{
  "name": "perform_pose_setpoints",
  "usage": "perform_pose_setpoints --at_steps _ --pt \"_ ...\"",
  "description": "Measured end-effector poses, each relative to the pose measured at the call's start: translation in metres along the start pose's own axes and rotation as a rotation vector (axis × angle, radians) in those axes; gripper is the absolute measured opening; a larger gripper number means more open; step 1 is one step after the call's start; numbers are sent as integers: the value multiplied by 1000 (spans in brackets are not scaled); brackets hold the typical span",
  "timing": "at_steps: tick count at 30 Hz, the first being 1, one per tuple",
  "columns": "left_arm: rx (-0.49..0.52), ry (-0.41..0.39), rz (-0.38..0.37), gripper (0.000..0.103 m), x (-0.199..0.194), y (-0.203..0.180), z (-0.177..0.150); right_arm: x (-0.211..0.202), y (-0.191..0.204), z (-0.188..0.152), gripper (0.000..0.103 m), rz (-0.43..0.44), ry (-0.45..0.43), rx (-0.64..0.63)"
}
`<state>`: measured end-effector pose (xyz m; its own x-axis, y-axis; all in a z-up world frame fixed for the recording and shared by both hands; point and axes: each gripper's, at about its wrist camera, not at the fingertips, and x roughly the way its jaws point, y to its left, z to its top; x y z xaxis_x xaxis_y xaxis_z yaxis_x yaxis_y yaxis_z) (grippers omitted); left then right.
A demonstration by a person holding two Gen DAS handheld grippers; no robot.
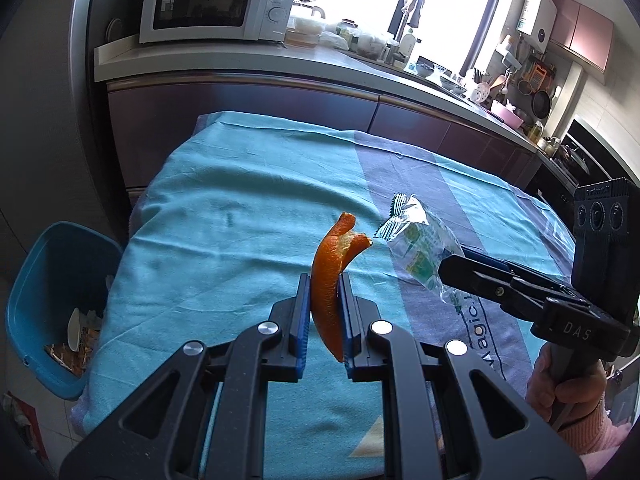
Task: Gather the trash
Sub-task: 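Lift the orange peel with the left gripper while the right gripper lifts the clear bag, then carry the orange peel and clear bag over the teal bin with both grippers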
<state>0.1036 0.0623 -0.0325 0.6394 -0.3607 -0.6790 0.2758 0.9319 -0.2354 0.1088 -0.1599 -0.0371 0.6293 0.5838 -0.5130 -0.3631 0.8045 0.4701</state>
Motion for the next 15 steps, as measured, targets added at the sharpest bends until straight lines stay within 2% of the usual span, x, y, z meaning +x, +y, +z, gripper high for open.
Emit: perform_pose_setpoints --at_steps 15 --pt "-41 -18 42 14 -16 25 -2 20 20 -1 33 40 26 -22"
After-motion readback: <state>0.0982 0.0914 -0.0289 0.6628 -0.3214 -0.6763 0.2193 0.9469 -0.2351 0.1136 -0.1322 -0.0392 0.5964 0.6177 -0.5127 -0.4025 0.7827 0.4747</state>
